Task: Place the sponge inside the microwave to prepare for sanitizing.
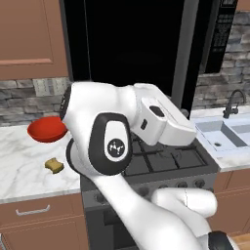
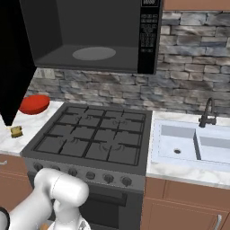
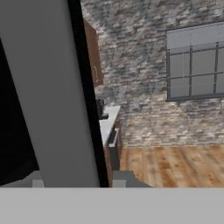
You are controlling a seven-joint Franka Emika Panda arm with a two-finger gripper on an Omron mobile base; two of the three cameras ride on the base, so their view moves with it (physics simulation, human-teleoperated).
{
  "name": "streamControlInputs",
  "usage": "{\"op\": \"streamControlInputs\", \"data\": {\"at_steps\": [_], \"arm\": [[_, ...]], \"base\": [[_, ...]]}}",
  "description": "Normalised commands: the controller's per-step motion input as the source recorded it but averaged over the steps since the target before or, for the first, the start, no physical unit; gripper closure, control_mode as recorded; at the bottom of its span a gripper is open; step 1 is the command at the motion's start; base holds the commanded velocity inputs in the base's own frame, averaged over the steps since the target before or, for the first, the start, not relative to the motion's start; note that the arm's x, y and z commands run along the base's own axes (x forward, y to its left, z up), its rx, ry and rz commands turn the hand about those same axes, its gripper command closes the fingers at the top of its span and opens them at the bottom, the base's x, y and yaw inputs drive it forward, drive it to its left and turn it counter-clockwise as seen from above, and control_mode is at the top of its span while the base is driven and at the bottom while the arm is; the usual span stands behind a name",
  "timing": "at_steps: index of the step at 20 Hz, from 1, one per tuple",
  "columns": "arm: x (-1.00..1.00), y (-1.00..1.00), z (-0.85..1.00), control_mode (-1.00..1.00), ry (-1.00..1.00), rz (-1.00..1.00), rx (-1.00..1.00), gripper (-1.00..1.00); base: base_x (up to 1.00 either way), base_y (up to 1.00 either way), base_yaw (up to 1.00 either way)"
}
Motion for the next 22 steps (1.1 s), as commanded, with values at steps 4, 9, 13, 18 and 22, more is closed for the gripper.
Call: {"op": "streamControlInputs", "data": {"at_steps": [4,9,13,18,22], "arm": [[-0.13,0.60,-0.22,-1.00,0.05,0.02,-0.03,1.00],[-0.02,0.60,-0.23,-1.00,0.08,0.02,-0.03,1.00],[0.00,0.31,-0.03,-1.00,0.04,0.01,0.00,1.00],[0.00,0.16,0.00,-1.00,0.03,0.00,0.00,1.00],[0.00,0.15,0.00,-1.00,0.04,0.00,0.00,1.00]], "base": [[0.00,0.00,0.00],[0.00,0.00,0.00],[0.00,0.00,0.00],[0.00,0.00,0.00],[0.00,0.00,0.00]]}}
